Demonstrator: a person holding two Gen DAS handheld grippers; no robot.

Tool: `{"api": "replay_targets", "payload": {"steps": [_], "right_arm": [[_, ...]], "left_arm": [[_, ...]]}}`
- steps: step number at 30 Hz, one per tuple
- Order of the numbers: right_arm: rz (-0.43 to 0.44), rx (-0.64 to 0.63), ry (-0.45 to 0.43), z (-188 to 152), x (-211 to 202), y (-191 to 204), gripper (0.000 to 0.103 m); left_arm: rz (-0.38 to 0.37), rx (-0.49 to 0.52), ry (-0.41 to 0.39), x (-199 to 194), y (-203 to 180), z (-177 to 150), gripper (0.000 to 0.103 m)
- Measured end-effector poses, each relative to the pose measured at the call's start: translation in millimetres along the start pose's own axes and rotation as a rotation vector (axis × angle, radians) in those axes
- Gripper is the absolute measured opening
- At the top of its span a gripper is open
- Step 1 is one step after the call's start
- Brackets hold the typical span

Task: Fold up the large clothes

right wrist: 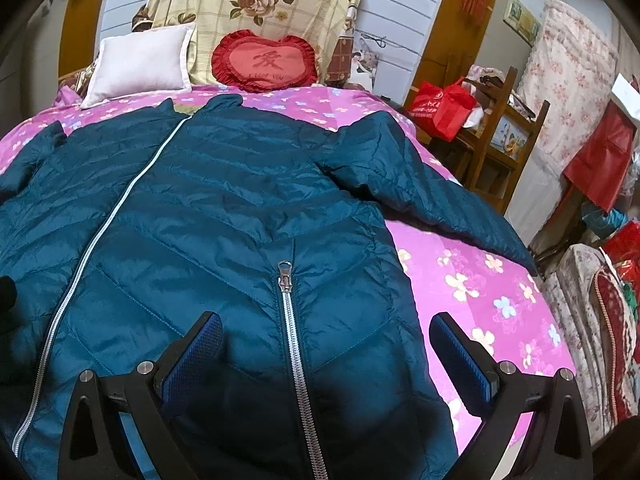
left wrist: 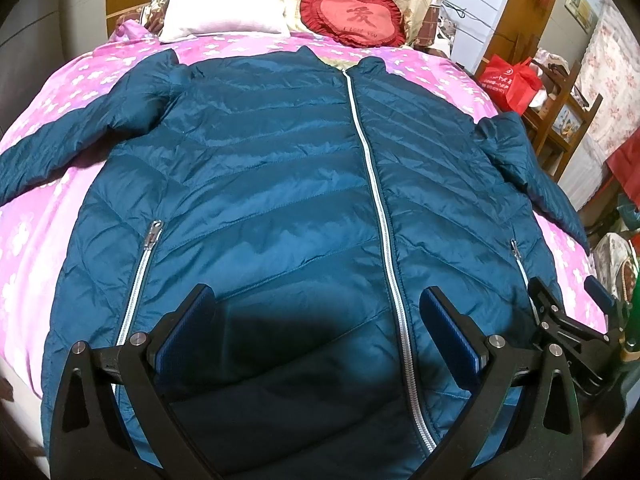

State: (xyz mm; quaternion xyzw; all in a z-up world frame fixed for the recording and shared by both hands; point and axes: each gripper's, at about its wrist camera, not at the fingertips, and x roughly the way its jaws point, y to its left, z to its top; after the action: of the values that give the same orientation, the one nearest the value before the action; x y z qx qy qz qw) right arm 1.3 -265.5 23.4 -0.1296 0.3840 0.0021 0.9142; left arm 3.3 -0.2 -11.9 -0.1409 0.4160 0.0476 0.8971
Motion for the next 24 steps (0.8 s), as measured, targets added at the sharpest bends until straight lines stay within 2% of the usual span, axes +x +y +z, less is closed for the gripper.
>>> {"api": "replay_targets", "payload": {"steps": [3, 5, 6, 8, 13, 18, 20, 24], "right_arm": [[0.059, 0.040, 0.005, 1, 2, -2, 0.103], [0.141, 0.093, 0.001, 2, 2, -5, 0.103], [0.168, 0.109, -0.007, 3, 1, -5, 0.103], [0.235, 0.147, -0.054, 4, -8, -8, 0.103], [0.363, 0.192, -0.160, 4, -24, -7, 0.103], [0.437, 0.189, -0.173, 4, -25, 4, 0.103], [0.416, 0.178, -0.157, 3, -23, 10, 0.103], [0.397, 0.161, -0.098, 3, -14, 15, 0.103]], "left_arm": [[-0.015, -0.022, 0.023, 4, 3, -1, 0.103], [-0.034, -0.047, 0.037, 9, 6, 0, 0.102], [-0.063, -0.083, 0.012, 8, 10, 1, 0.102], [-0.066, -0.139, -0.046, 0, 24, 4, 0.102], [0.143, -0.064, -0.073, -3, 64, 12, 0.103], [0.222, -0.030, -0.153, -11, 106, 14, 0.103], [0.253, -0.020, -0.144, -6, 121, 18, 0.103], [0.228, -0.029, -0.098, 7, 157, 25, 0.103]]}}
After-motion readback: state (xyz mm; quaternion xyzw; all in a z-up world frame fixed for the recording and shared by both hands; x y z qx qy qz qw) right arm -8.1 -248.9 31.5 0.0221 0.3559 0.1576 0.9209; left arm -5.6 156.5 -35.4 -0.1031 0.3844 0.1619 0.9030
